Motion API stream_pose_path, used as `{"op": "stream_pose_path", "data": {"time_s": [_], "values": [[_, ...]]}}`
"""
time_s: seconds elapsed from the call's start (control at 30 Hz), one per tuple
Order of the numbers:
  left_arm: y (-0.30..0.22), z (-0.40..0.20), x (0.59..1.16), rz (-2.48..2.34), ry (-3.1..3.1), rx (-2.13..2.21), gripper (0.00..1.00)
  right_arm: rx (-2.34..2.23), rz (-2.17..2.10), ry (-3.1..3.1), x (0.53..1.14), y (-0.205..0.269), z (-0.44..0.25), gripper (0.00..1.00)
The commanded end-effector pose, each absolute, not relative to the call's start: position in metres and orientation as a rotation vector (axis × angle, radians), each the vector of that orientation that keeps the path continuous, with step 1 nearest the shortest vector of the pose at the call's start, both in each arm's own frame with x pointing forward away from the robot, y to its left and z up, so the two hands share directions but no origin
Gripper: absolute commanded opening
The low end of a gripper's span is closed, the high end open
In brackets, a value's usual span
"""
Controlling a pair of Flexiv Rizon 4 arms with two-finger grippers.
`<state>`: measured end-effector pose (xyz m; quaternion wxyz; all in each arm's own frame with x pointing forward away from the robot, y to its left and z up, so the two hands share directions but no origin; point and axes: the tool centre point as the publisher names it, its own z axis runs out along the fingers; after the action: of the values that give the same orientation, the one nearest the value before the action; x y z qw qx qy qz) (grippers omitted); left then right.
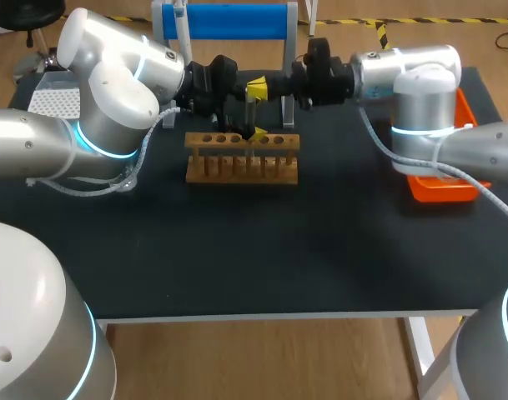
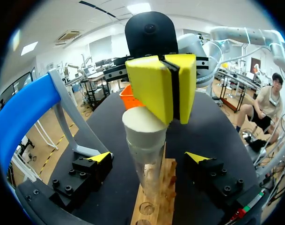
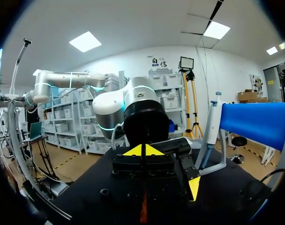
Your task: Invert the test tube, pick up the pipette, mount the tip to pipette, aspirate from beaker and dispense into the tube, eject the tip, return the pipette, and cap with the stopper.
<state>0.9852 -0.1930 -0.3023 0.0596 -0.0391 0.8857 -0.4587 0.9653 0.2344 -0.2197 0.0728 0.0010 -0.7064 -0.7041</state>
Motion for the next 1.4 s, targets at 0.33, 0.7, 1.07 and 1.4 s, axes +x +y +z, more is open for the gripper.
{"op": "stream_pose_path", "data": {"time_s": [0.33, 0.7, 1.07, 1.4], "values": [[-0.193, -0.302, 0.985, -1.387, 2.684, -0.119, 1.00, -0.003, -2.123, -2.244, 0.967, 0.195, -0.200, 1.00], [-0.193, -0.302, 0.985, -1.387, 2.684, -0.119, 1.00, -0.146, -1.999, -2.467, 0.959, 0.125, -0.239, 1.00], [-0.193, -0.302, 0.985, -1.387, 2.684, -0.119, 1.00, -0.255, -1.903, -2.555, 0.947, 0.096, -0.276, 1.00], [-0.190, -0.303, 0.986, -1.370, 2.688, -0.136, 1.00, -0.255, -1.903, -2.555, 0.947, 0.096, -0.276, 1.00]]}}
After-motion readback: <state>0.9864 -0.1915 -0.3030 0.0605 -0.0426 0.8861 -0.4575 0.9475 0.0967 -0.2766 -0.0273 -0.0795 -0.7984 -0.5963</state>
